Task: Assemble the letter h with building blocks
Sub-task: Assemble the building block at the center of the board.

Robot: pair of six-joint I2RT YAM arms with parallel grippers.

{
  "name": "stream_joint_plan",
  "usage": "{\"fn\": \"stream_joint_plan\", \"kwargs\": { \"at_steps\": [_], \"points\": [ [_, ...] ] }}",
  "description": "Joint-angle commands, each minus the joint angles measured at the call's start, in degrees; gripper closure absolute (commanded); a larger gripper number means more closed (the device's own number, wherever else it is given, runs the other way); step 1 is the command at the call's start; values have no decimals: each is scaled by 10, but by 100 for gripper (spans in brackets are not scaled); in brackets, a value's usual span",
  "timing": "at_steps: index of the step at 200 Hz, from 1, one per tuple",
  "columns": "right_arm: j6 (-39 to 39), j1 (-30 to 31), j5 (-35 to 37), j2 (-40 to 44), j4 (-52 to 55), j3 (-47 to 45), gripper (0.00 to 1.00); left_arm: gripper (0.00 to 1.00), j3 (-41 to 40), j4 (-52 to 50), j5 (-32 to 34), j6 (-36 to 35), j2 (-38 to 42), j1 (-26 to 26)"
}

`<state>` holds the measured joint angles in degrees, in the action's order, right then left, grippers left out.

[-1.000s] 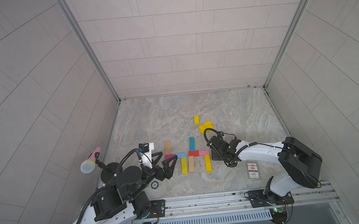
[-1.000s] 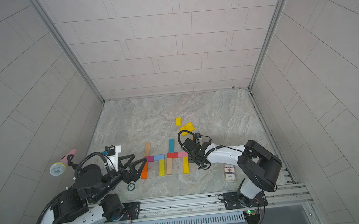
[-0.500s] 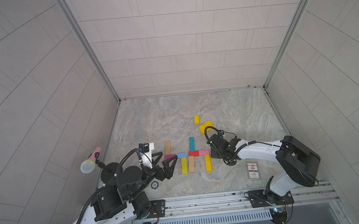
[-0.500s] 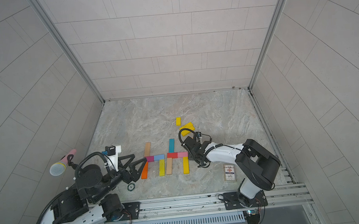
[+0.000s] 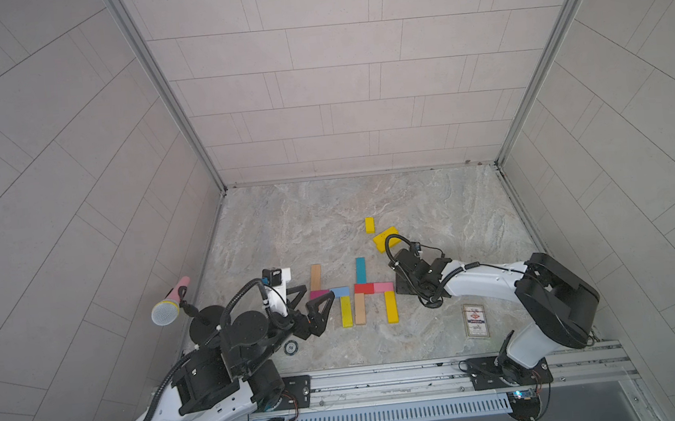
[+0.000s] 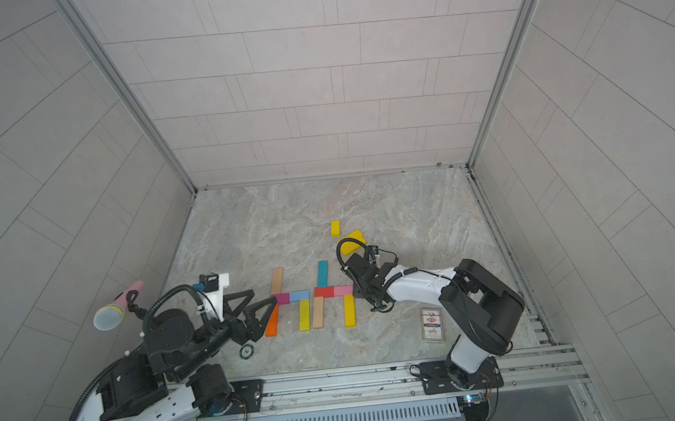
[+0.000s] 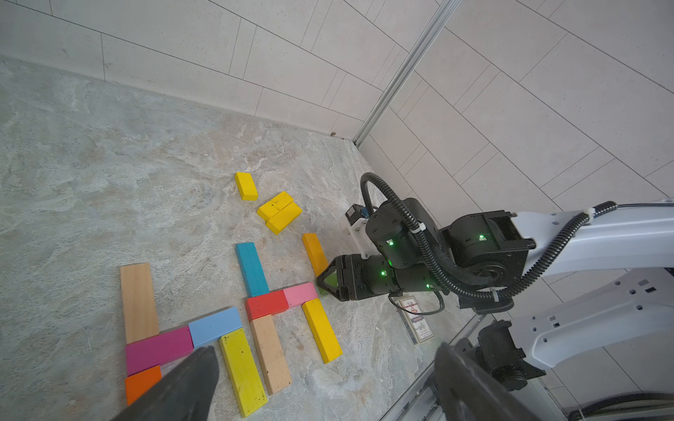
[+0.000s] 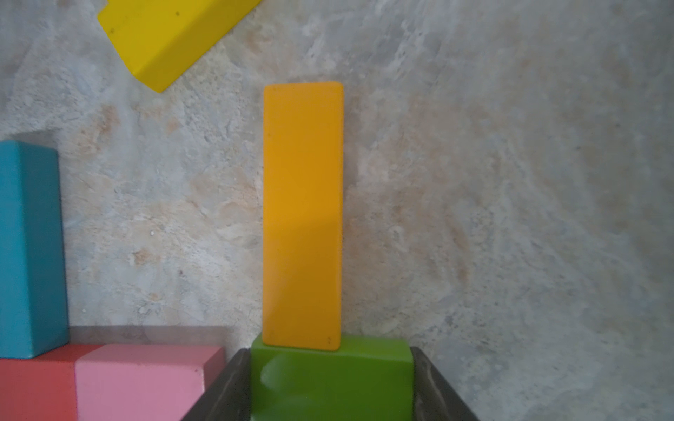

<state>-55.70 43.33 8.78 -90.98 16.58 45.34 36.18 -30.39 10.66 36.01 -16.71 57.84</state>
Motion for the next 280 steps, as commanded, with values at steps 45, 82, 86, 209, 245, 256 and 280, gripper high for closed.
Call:
{"fn": "stream_joint_plan", "kwargs": {
  "at_steps": [45,82,86,209,245,256,280],
  "points": [
    [7,-12,5,-8,30,-15,43,0,-6,4,11,-5,-4,0],
    [16,-21,5,-13,32,-13,41,0,-6,7,8,-6,-10,0],
    [18,-22,5,-13,31,-12,40,0,-6,7,8,-6,-10,0],
    [72,-26,11,85,53,15,18,0,2,10,2,-8,-15,0],
    [150,-26,-33,60,63,132,18,0,-4,19,6,-5,-14,0],
    [161,-27,-43,13,77,182,19,0,-3,19,5,-3,-14,0],
    [181,-35,-45,-108,96,290,26,0,1,7,8,3,-11,0]
  ]
}}
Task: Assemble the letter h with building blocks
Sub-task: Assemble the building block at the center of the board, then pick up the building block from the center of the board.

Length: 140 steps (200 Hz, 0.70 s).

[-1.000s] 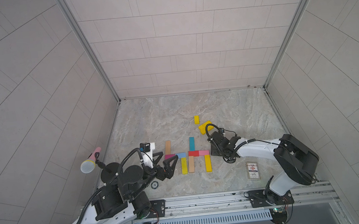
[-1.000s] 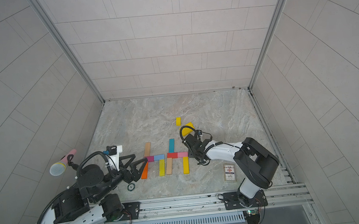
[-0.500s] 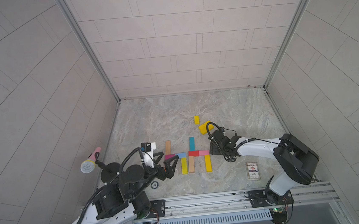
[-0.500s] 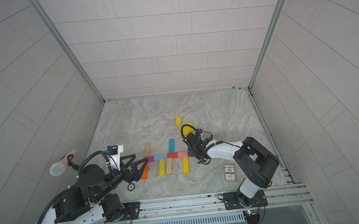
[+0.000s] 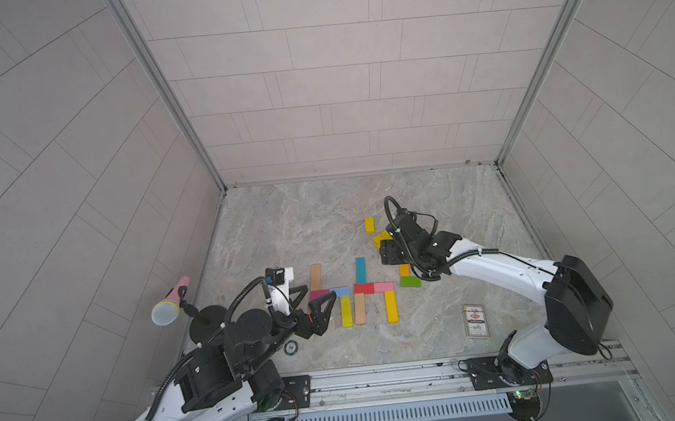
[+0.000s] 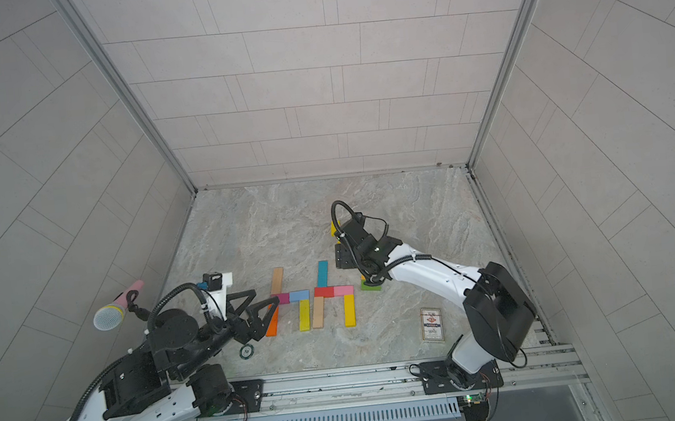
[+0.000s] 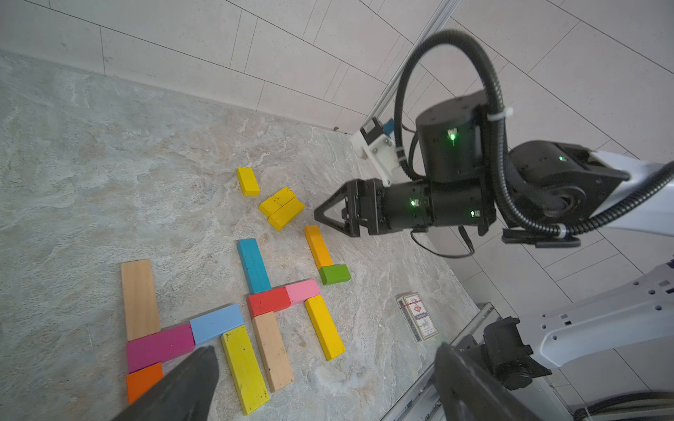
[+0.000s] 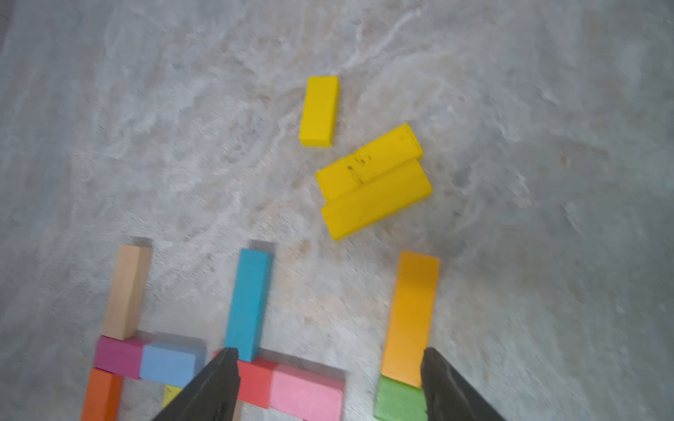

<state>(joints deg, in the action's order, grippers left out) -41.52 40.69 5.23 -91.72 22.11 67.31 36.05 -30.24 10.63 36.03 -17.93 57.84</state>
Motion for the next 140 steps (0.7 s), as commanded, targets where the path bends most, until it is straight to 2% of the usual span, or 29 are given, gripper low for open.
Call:
{"fn": "stream_joint_plan", "kwargs": {
  "at_steps": [1,20,58,114,140],
  "points": [
    [39,-9,-11,-105,41,75,26,0,3,4,8,3,2,0],
    [41,-30,-33,-190,37,148,30,0,7,-9,7,5,9,0],
    [43,-54,-17,-321,84,284,34,0,11,-36,15,10,34,0],
    [49,-71,-3,-400,107,382,34,0,11,-43,7,14,49,0],
    [52,-72,13,-433,137,422,38,0,12,-46,9,12,52,0]
  ]
}}
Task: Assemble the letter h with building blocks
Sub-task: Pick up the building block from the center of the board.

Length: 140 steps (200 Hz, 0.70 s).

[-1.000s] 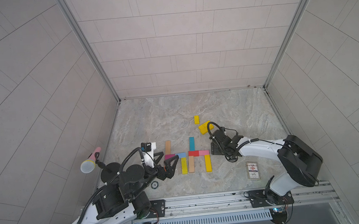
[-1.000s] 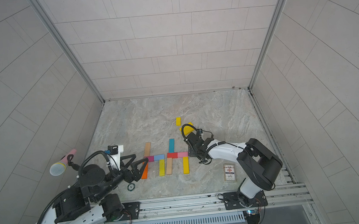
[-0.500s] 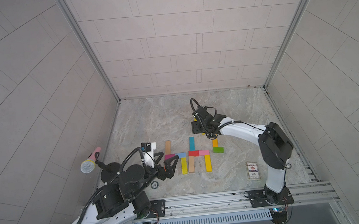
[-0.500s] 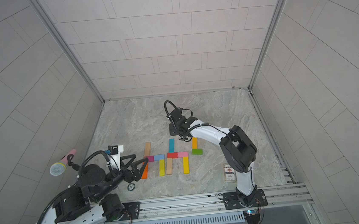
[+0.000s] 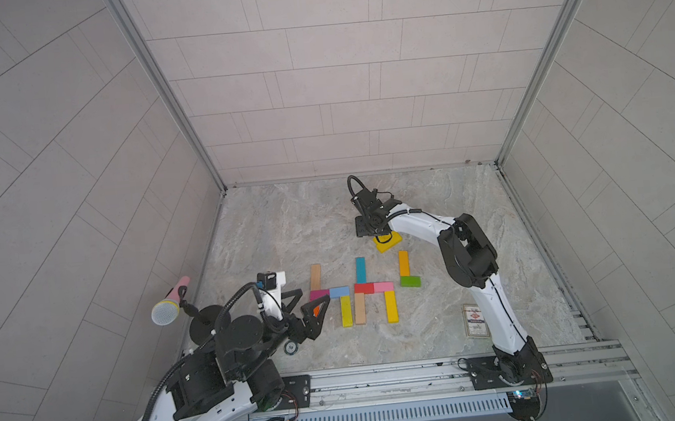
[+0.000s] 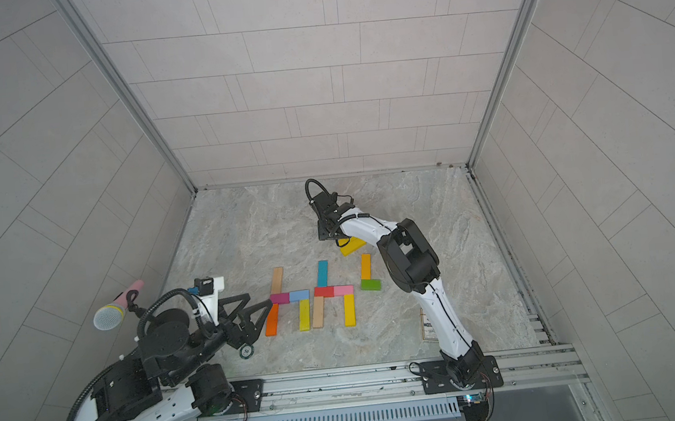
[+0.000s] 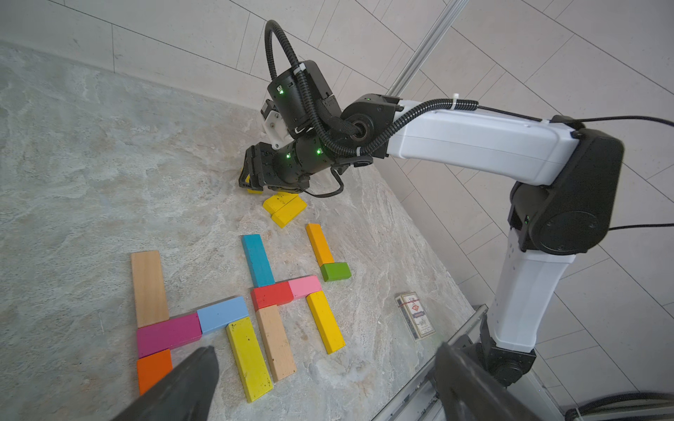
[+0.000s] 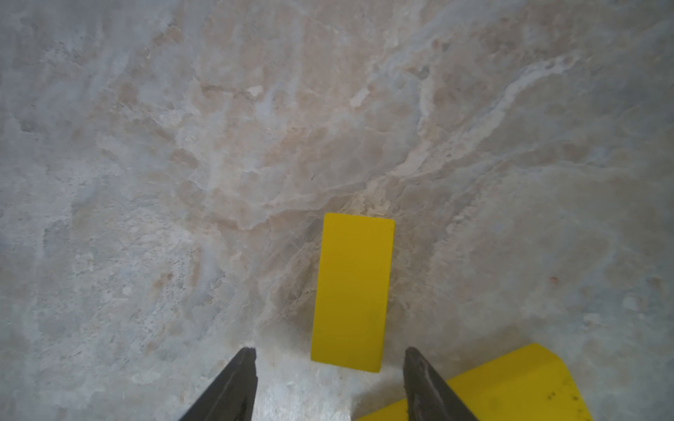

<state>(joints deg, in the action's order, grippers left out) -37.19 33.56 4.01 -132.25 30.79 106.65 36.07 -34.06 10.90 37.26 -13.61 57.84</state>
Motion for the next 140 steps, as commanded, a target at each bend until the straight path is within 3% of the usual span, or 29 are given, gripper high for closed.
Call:
{"fn": "stream_joint_plan", "kwargs": {
  "at_steps": [1,82,108,140],
  "points": [
    [9,-1,26,-28,50,29,38,0,12,-7,6,0,9,0],
    [37,-10,64,-28,34,51,67,0,11,-13,4,2,17,0],
    [12,-11,91,44,11,3,70,0,13,-14,4,2,19,0],
    [-52,-13,128,182,-31,-128,70,0,11,-10,5,3,24,0]
  ]
}}
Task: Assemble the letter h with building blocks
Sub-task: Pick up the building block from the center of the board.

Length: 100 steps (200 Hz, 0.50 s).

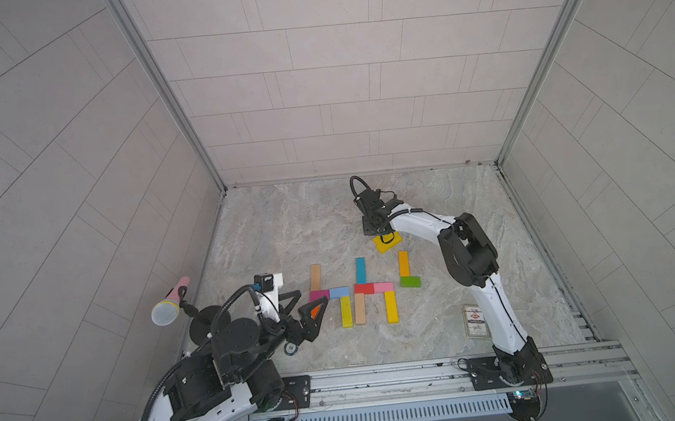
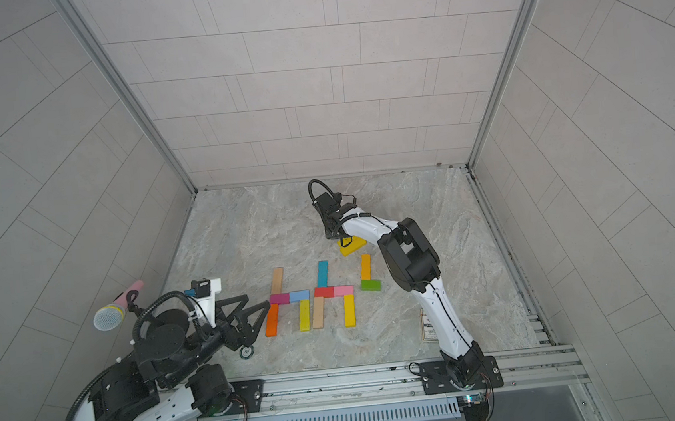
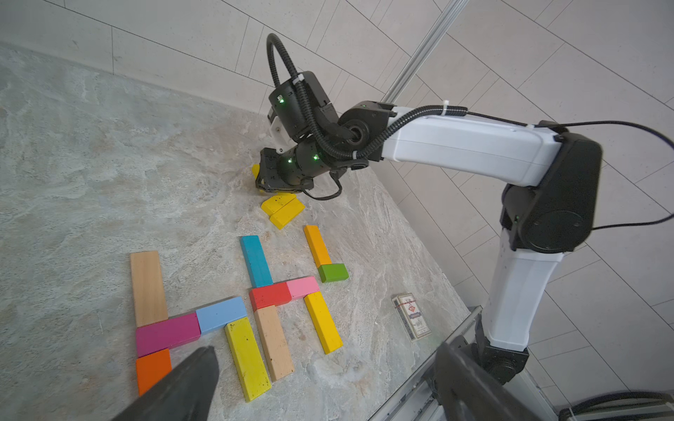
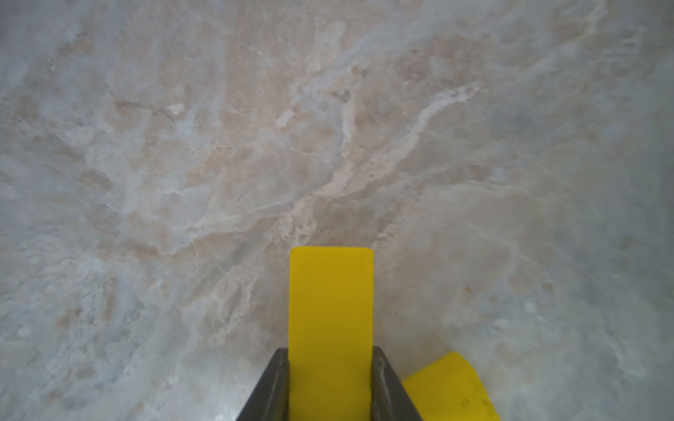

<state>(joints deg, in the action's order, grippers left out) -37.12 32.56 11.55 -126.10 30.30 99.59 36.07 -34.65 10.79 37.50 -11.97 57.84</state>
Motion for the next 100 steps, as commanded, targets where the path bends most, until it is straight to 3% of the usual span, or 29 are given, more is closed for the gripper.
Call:
{"fn": "stream_joint_plan", "kwargs": {
  "at_steps": [1,20,59,100],
  "points": [
    [-54,-3,55,126,-26,-63,70,0,11,-4,6,1,8,0],
    [-116,-8,92,208,-25,-159,70,0,9,2,2,2,10,0],
    [-267,-46,72,331,-85,-385,69,0,4,10,-3,6,13,0],
    [-385,-49,104,325,-50,-434,69,0,3,14,-9,10,8,0]
  ]
}}
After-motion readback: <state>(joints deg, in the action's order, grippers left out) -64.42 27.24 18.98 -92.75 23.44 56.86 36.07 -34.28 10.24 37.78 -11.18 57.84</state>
